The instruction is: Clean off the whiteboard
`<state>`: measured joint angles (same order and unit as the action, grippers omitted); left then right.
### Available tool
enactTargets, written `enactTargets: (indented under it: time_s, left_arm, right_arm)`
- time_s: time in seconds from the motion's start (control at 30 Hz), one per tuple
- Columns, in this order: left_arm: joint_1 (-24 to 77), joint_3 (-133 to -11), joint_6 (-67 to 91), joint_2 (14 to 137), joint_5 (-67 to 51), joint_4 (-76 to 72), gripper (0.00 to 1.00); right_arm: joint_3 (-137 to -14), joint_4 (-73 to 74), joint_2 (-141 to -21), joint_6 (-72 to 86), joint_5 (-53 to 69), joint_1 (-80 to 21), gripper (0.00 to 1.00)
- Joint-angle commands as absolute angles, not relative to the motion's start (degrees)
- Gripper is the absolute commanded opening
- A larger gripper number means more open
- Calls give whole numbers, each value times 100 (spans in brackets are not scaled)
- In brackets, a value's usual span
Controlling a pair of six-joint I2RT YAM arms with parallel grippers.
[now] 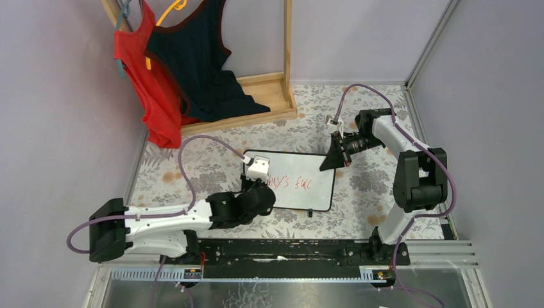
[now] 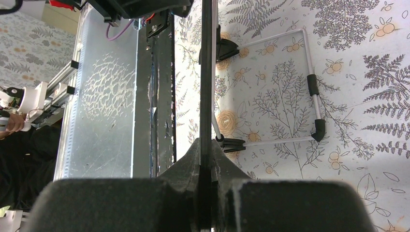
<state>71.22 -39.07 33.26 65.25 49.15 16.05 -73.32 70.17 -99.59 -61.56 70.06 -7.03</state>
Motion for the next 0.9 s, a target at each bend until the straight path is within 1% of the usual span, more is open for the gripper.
enactTargets:
  time_s: [0.0,0.2,0.43,0.53,0.87]
  left_arm:
    - [7157,-3870,3077,6838,5091,880,0]
    - [7153,-4061,2892,7286,4857,317,0]
    - [7154,-4274,2765,7797,4945,196,0]
    - [7145,-4210,2831,7696,5051,253,0]
    - [7045,-3724,3245,6687,5604,1158,0]
  right_arm:
    - [-7462,7478,-10000,-6214,7126,-747,0]
    - [-7485,7512,-10018,-6233,7150,-747,0]
    - [-7482,7614,-10019,-6353,7155,-745,0]
    - [-7476,7611,-9994,-6365,7154,-747,0]
    - [-7521,7735,-10092,-6501,7185,-747,0]
